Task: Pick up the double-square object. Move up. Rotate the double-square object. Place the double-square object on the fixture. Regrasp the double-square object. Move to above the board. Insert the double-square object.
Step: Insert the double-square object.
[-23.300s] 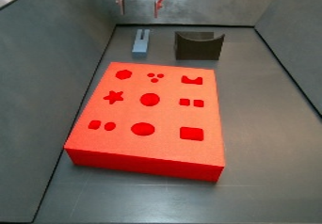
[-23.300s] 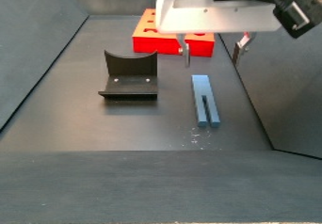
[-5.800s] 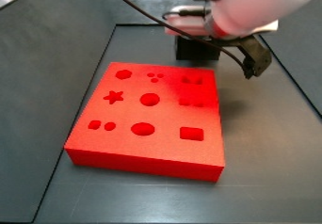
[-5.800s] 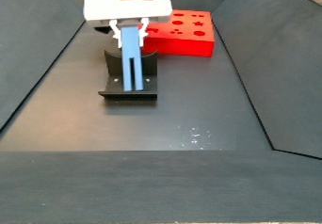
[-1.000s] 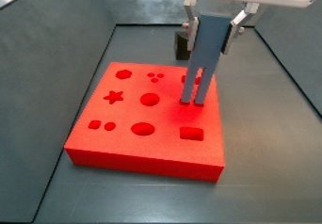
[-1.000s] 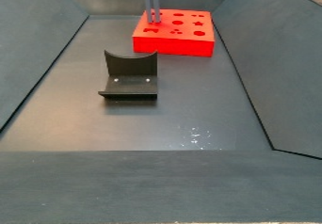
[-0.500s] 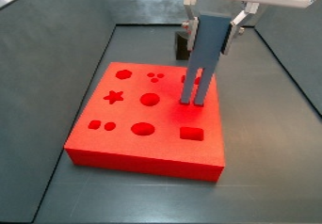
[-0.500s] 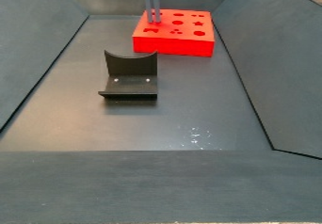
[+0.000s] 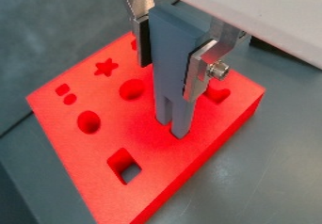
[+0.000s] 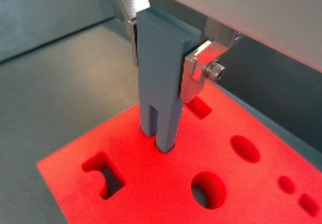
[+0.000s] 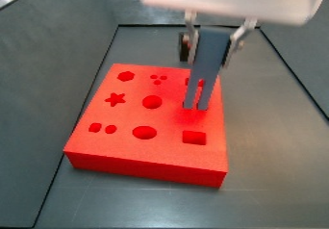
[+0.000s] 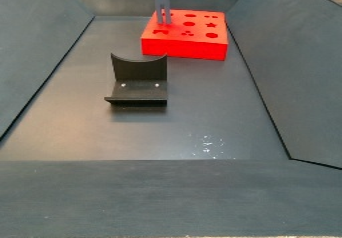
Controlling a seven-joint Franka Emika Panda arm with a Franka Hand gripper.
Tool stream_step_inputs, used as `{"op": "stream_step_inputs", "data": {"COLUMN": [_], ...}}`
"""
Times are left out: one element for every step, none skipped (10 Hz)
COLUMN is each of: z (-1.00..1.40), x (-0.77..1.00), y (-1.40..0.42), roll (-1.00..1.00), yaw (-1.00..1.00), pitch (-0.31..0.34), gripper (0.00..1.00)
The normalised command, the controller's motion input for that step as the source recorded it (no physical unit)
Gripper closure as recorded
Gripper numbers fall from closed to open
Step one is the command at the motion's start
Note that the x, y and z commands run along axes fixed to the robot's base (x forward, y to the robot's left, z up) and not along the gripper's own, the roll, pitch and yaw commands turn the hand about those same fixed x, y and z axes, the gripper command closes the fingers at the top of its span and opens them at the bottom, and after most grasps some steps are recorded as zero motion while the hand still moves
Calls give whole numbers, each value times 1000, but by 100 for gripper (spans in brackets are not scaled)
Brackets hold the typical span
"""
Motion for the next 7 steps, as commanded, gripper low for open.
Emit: {"op": "stream_step_inputs", "data": {"z": [-471, -457, -291, -134, -94, -34, 0], "x": [14, 0, 0, 0, 0, 0, 0], "y": [0, 0, 0, 17, 34, 0, 0], "roll": [6, 0, -20, -149, -139, -31, -29], "yaw": [-126, -109, -69, 0, 0, 0, 0], "pitch": [17, 1, 0, -24, -17, 0, 0], "gripper": [100, 100, 100, 100, 100, 100, 100]}}
